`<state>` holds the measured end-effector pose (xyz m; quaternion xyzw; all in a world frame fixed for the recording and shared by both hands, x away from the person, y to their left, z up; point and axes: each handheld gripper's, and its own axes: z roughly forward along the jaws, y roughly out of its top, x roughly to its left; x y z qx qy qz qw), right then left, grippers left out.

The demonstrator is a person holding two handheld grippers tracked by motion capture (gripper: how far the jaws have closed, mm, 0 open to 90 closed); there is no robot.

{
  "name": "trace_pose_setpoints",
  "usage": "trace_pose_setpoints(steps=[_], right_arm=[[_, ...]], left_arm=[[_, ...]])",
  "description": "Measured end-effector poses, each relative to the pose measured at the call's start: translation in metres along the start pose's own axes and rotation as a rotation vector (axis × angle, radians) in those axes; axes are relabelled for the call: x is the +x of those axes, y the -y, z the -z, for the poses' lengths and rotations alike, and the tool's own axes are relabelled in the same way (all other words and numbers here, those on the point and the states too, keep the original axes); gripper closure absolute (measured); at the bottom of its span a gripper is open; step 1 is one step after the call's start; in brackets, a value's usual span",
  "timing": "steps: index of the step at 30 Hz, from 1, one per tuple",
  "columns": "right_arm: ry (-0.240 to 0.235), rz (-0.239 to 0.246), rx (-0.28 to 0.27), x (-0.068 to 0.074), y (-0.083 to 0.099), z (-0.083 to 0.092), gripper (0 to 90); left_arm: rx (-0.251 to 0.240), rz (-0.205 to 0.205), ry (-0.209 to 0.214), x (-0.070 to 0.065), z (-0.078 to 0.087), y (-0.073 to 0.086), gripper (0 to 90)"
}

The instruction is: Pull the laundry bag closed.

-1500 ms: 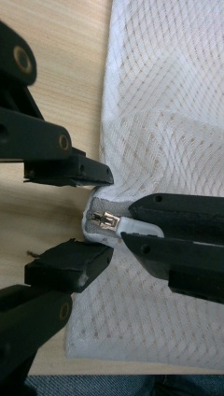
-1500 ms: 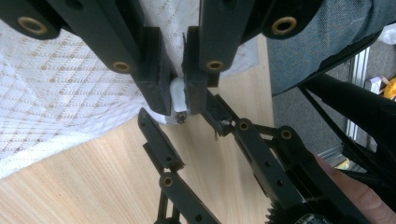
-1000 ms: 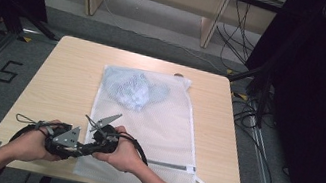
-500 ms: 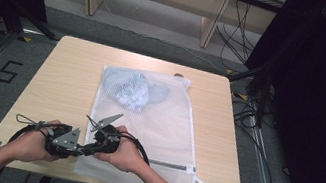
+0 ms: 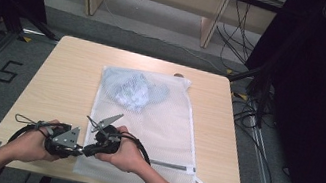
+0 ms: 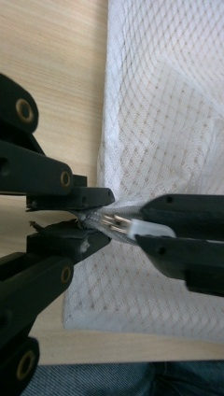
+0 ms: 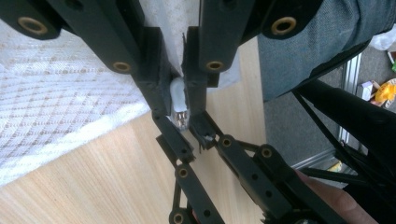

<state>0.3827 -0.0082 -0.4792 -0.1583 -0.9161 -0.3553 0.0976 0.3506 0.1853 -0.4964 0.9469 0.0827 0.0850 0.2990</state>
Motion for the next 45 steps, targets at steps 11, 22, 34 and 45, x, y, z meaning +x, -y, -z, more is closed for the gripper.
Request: trace_pose_setpoints(steps=[11, 22, 34, 45], right_arm=[[0.013, 0.000, 0.009, -0.001, 0.004, 0.003, 82.8], [0.025, 0.006, 0.027, 0.000, 0.008, 0.006, 82.8], [0.041, 0.000, 0.058, 0.002, 0.013, 0.009, 82.8], [0.054, 0.007, 0.071, -0.002, 0.019, 0.013, 82.9]], left_arm=[[-0.021, 0.047, 0.027, 0.001, -0.001, 0.001, 81.2], [0.007, 0.035, 0.020, 0.001, 0.001, 0.002, 81.3], [0.013, 0.037, 0.030, 0.000, 0.000, 0.002, 81.3], [0.029, 0.051, 0.021, 0.001, 0.000, 0.004, 81.4]])
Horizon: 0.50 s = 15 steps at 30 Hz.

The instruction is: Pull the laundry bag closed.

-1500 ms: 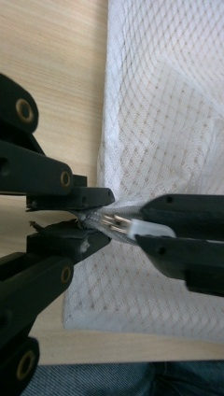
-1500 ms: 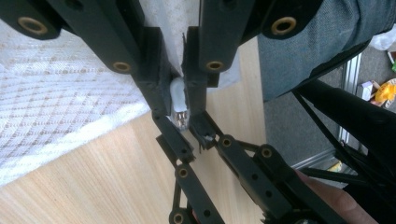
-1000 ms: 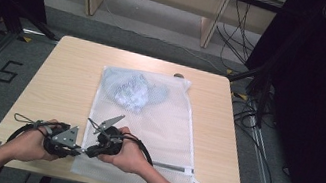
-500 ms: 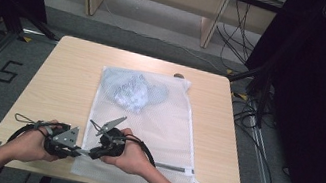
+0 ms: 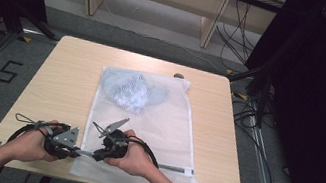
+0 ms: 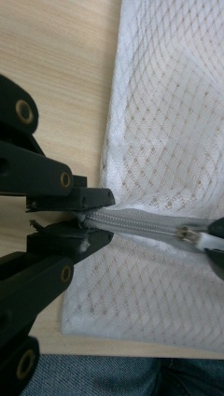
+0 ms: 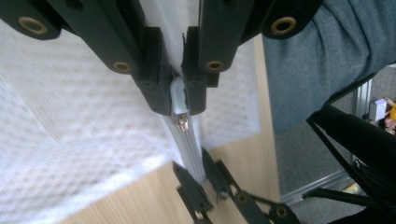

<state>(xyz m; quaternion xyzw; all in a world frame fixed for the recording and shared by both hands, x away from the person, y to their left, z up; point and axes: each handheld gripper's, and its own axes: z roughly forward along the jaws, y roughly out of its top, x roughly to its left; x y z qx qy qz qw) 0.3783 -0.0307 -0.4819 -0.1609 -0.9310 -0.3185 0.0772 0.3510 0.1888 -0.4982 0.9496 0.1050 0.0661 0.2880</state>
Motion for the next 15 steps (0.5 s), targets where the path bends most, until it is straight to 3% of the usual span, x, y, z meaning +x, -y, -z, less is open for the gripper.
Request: trace_pose_setpoints(steps=[4, 7, 9, 11, 13, 15], right_arm=[[0.008, -0.013, 0.007, -0.005, 0.007, 0.006, 82.9], [0.007, -0.004, 0.003, -0.006, 0.009, 0.008, 82.9], [0.003, -0.017, 0.010, -0.005, 0.011, 0.008, 82.9], [0.020, -0.001, 0.022, -0.006, 0.012, 0.009, 83.0], [0.007, -0.027, 0.022, -0.005, 0.013, 0.009, 83.0], [0.010, -0.013, 0.020, -0.008, 0.014, 0.011, 83.0]], left_arm=[[-0.011, 0.019, -0.003, 0.000, 0.000, 0.001, 81.4], [0.006, -0.003, 0.007, 0.000, -0.001, -0.002, 81.4], [-0.015, 0.020, 0.010, -0.001, -0.002, -0.001, 81.4], [0.007, -0.003, 0.000, 0.000, 0.000, 0.000, 81.4], [0.002, 0.008, 0.000, 0.001, 0.001, 0.001, 81.5], [0.004, 0.007, 0.001, 0.001, 0.002, 0.002, 81.5]])
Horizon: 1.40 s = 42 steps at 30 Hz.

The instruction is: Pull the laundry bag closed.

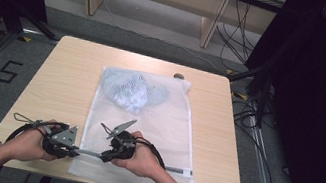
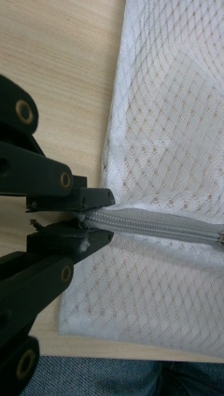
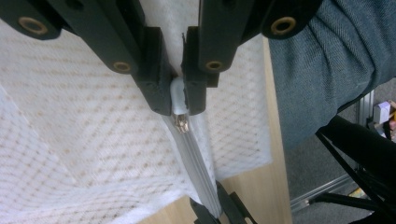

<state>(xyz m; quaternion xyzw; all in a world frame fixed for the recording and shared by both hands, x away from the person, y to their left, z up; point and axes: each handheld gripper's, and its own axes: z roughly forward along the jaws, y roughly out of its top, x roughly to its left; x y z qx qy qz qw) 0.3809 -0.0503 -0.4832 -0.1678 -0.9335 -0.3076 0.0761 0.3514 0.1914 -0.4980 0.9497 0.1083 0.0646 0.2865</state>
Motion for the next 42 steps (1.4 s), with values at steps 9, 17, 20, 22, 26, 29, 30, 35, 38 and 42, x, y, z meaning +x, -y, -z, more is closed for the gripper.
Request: trace_pose_setpoints(steps=[9, 17, 20, 22, 26, 29, 30, 35, 38, 42], right_arm=[[0.010, -0.011, 0.006, -0.002, 0.006, 0.005, 83.0], [0.019, 0.002, 0.012, -0.004, 0.010, 0.007, 83.0], [0.027, 0.001, 0.021, -0.005, 0.011, 0.008, 83.1], [0.032, 0.005, 0.026, -0.008, 0.014, 0.010, 83.1], [0.035, -0.013, 0.027, -0.007, 0.016, 0.013, 83.1], [0.034, -0.008, 0.024, -0.006, 0.016, 0.012, 83.1], [0.036, -0.011, 0.026, -0.006, 0.016, 0.012, 83.1], [0.055, -0.006, 0.050, -0.008, 0.020, 0.015, 83.4], [0.054, -0.019, 0.055, -0.009, 0.023, 0.017, 87.0], [0.050, -0.018, 0.049, -0.010, 0.024, 0.019, 86.9]], left_arm=[[0.000, 0.002, 0.001, 0.000, 0.000, 0.000, 81.5], [-0.021, 0.024, 0.000, -0.002, -0.002, 0.000, 81.5], [0.006, -0.008, -0.008, 0.001, 0.001, 0.000, 81.5], [0.002, 0.004, -0.006, 0.000, 0.000, 0.001, 81.5], [0.004, -0.007, -0.008, 0.001, 0.000, 0.000, 81.5], [0.005, 0.002, -0.003, 0.000, 0.000, 0.000, 81.6], [0.006, -0.002, -0.004, 0.000, 0.000, 0.000, 81.5], [-0.010, 0.020, -0.007, -0.001, 0.000, 0.001, 81.6], [-0.013, 0.025, -0.002, -0.001, 0.000, 0.001, 81.6], [0.007, 0.005, -0.003, 0.000, 0.001, 0.001, 81.6]])
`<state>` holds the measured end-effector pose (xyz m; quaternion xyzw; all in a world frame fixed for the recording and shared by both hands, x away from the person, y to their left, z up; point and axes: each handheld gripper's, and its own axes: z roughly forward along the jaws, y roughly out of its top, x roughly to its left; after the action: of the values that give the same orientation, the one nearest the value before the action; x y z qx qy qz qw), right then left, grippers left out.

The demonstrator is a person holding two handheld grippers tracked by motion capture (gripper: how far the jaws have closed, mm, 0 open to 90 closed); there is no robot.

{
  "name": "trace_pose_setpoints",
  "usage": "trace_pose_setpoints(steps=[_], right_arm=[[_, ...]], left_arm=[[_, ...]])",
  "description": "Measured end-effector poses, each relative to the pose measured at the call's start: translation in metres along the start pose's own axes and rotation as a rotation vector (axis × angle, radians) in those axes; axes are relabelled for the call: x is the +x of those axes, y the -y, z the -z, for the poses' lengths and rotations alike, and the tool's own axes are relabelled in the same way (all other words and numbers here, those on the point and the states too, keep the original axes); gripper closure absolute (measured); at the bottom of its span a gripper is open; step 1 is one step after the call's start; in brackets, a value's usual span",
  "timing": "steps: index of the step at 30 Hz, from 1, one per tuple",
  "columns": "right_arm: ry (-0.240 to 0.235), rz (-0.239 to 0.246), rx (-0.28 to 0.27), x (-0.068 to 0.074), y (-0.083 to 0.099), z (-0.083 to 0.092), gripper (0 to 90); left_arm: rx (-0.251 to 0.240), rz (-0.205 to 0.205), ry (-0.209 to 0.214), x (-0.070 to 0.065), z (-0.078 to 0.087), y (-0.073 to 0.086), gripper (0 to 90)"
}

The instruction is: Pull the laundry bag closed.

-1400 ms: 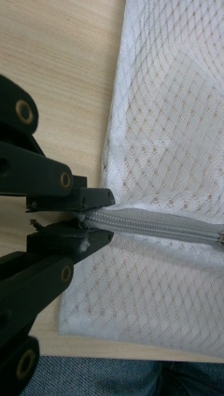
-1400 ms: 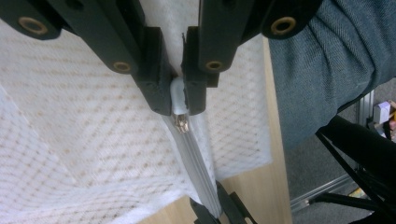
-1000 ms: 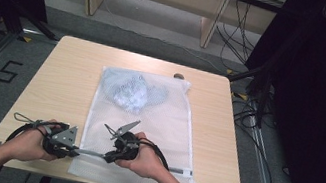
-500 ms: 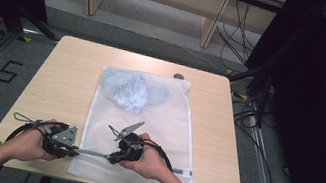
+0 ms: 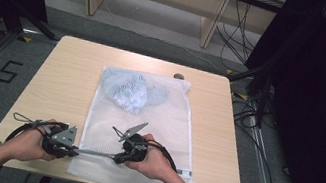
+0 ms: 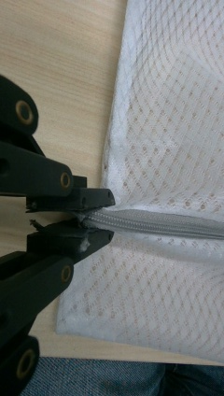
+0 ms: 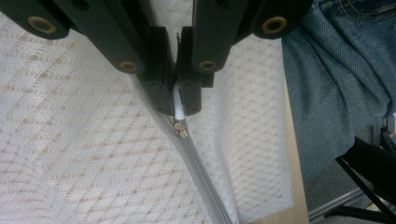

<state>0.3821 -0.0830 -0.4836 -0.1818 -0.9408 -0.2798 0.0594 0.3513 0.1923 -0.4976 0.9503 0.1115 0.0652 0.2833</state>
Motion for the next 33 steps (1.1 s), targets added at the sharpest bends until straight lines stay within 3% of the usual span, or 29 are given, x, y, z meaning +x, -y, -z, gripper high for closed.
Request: trace_pose_setpoints(steps=[2, 3, 15, 17, 21, 22, 23, 24, 28, 29, 31, 33], right_arm=[[0.009, 0.023, -0.001, 0.000, -0.001, -0.001, 87.0], [0.006, -0.001, 0.009, 0.001, -0.001, -0.001, 87.0], [-0.013, 0.004, -0.005, -0.003, 0.001, -0.001, 87.1], [-0.008, -0.022, 0.002, -0.002, 0.002, 0.001, 87.1], [-0.015, -0.020, -0.008, -0.006, 0.005, 0.005, 87.1], [-0.013, -0.065, 0.009, -0.004, 0.006, 0.007, 87.1], [-0.016, -0.023, -0.009, -0.007, 0.007, 0.007, 87.1], [-0.014, -0.043, 0.000, -0.007, 0.008, 0.008, 87.1], [-0.028, -0.044, -0.013, -0.008, 0.010, 0.010, 87.1], [-0.041, -0.095, -0.010, -0.005, 0.009, 0.010, 87.1], [-0.037, -0.080, -0.016, -0.006, 0.009, 0.009, 87.0], [-0.041, -0.096, -0.014, -0.006, 0.009, 0.010, 87.0]], left_arm=[[-0.021, 0.021, -0.001, -0.001, -0.001, 0.001, 81.6], [-0.019, 0.019, -0.001, -0.001, -0.001, 0.001, 81.6], [-0.024, 0.019, 0.000, -0.001, -0.001, 0.001, 81.6], [-0.026, 0.021, -0.002, -0.001, -0.001, 0.001, 81.6], [-0.025, 0.021, -0.002, -0.001, -0.001, 0.001, 81.6], [-0.025, 0.022, -0.002, -0.001, -0.001, 0.001, 81.6], [-0.025, 0.022, -0.002, -0.001, -0.001, 0.001, 81.6], [-0.025, 0.023, -0.001, -0.001, -0.001, 0.001, 81.6], [-0.023, 0.021, 0.000, -0.001, -0.001, 0.001, 81.5], [-0.023, 0.022, -0.002, -0.001, -0.001, 0.001, 81.6], [-0.025, 0.028, 0.001, -0.001, -0.001, 0.001, 81.6], [-0.021, 0.028, 0.004, 0.000, -0.001, 0.001, 81.6]])
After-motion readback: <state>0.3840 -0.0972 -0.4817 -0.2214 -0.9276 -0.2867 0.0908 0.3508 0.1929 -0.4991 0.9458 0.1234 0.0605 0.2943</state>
